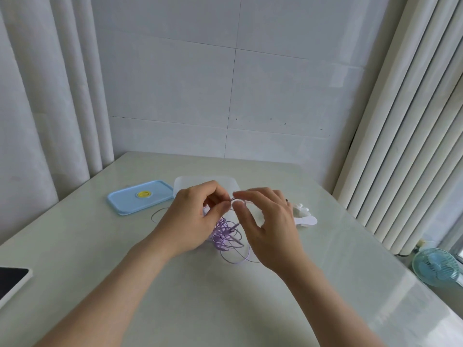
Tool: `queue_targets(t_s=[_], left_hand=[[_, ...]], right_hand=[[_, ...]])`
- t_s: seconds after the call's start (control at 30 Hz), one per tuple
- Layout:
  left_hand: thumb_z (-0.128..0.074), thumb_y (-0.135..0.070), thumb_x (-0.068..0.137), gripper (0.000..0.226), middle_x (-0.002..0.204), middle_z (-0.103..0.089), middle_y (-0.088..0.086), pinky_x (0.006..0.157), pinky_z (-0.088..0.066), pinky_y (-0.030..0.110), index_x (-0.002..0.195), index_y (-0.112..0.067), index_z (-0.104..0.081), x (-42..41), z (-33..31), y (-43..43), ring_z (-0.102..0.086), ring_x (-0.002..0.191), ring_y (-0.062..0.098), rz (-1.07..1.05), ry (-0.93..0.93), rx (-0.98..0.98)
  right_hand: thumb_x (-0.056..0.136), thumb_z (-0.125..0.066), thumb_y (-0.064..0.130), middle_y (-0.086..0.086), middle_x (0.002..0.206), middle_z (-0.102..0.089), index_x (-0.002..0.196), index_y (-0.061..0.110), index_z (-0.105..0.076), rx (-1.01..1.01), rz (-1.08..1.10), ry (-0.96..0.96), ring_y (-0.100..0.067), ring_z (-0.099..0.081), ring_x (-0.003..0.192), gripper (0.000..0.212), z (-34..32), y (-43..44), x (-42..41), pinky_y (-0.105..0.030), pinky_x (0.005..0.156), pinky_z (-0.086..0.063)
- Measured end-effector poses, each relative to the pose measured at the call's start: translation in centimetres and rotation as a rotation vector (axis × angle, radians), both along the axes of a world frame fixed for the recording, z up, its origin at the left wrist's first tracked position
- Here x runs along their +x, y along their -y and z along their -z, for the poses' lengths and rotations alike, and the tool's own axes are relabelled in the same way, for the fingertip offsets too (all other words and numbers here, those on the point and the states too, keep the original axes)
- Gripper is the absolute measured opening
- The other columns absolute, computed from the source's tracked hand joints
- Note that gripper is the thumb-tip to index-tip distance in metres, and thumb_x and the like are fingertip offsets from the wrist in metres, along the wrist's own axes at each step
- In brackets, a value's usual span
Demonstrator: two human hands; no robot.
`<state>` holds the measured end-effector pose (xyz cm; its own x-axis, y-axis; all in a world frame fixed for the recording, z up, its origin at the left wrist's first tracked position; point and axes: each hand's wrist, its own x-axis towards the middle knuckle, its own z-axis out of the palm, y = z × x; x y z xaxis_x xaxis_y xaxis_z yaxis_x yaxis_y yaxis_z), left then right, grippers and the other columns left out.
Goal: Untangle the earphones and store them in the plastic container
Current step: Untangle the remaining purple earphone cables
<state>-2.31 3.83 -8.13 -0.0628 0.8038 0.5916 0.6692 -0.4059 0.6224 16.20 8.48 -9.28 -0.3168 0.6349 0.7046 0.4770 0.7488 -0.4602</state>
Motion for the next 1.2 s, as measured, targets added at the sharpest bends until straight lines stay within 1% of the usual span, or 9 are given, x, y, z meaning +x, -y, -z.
queue_targets(t_s=[0.13,0.3,0.47,0.53,0.63,0.77,0.93,1.03,1.2], left_hand=[[-0.062,-0.018,0.105,0.008,0.084,-0.076,-0.006,0.086,-0.057,0.031,0.099,-0.021,-0.064,0.2,-0.2,-0.1,-0.073,0.086,0.01,0.057,0.169,-0.004],[-0.046,-0.02,0.113,0.011,0.063,-0.046,-0.006,0.064,-0.062,0.04,0.102,-0.015,-0.048,0.4,-1.2,-0.6,-0.048,0.055,0.019,0.022,0.805,0.102],[-0.04,-0.019,0.113,0.014,0.062,-0.056,-0.002,0.051,-0.036,0.032,0.1,-0.018,-0.045,-0.8,-1.4,-1.1,-0.035,0.048,0.015,-0.105,1.047,0.106],[-0.038,-0.022,0.114,0.011,0.073,-0.071,0.001,0.048,-0.031,0.027,0.106,-0.015,-0.043,-0.8,-1.3,-1.0,-0.034,0.047,0.015,-0.111,1.008,0.082],[-0.044,-0.027,0.113,0.015,0.089,-0.08,-0.002,0.046,-0.03,0.026,0.11,-0.013,-0.045,-0.9,-0.7,-0.7,-0.032,0.051,0.017,-0.146,0.707,0.07],[-0.069,-0.032,0.101,0.02,0.074,-0.076,-0.012,0.052,-0.043,0.031,0.088,-0.021,-0.059,-0.4,0.4,-0.5,-0.044,0.049,0.012,-0.146,0.204,0.052],[-0.082,-0.018,0.089,0.017,0.07,-0.068,-0.014,0.059,-0.048,0.026,0.086,-0.026,-0.067,0.5,0.8,-0.6,-0.051,0.057,0.016,-0.126,0.168,0.017],[-0.063,-0.01,0.092,0.02,0.071,-0.066,0.003,0.055,-0.044,0.03,0.093,-0.027,-0.074,0.2,0.5,-0.7,-0.047,0.054,0.018,-0.053,0.309,-0.096],[-0.052,0.007,0.093,0.035,0.076,-0.072,-0.005,0.057,-0.041,0.022,0.089,-0.019,-0.075,0.4,-0.2,-0.2,-0.048,0.061,0.012,-0.036,0.411,-0.139]], right_hand=[[0.095,-0.073,0.034,0.019,0.09,-0.063,0.095,0.039,-0.07,-0.093,0.06,0.014,-0.007,-0.054,0.096,0.006,0.6,-0.5,-0.2,-0.035,0.091,-0.04],[0.096,-0.064,0.036,0.007,0.105,-0.053,0.1,0.034,-0.074,-0.334,0.299,0.235,-0.02,-0.051,0.107,0.01,0.4,-1.4,0.9,-0.036,0.094,-0.039],[0.1,-0.06,0.03,0.006,0.077,-0.061,0.093,0.022,-0.078,-0.389,0.397,0.12,-0.015,-0.054,0.085,0.021,0.2,-2.6,2.1,-0.016,0.071,-0.032],[0.101,-0.059,0.028,0.0,0.061,-0.052,0.087,0.004,-0.076,-0.496,0.34,-0.085,-0.016,-0.042,0.06,0.032,-0.1,-2.9,2.1,-0.024,0.061,-0.03],[0.103,-0.061,0.039,-0.005,0.07,-0.054,0.08,0.013,-0.08,-0.675,0.198,-0.46,-0.017,-0.047,0.065,0.04,-1.3,-2.3,2.3,-0.03,0.061,-0.038],[0.104,-0.061,0.043,0.002,0.061,-0.051,0.063,0.015,-0.075,-0.75,0.091,-0.726,-0.019,-0.046,0.065,0.052,-1.8,-2.1,2.6,-0.035,0.069,-0.039],[0.107,-0.052,0.028,-0.008,0.061,-0.053,0.064,0.014,-0.046,-0.807,-0.088,-0.969,-0.023,-0.041,0.051,0.046,-3.1,-1.5,2.7,-0.031,0.051,-0.035],[0.098,-0.052,0.023,-0.016,0.056,-0.048,0.058,0.004,-0.042,-0.665,0.05,-0.824,-0.021,-0.038,0.047,0.045,-3.4,-0.6,2.9,-0.03,0.05,-0.03],[0.086,-0.05,0.028,-0.005,0.054,-0.041,0.058,0.007,-0.039,-0.327,0.624,0.068,-0.025,-0.032,0.051,0.036,-2.7,-0.6,3.3,-0.03,0.052,-0.023]])
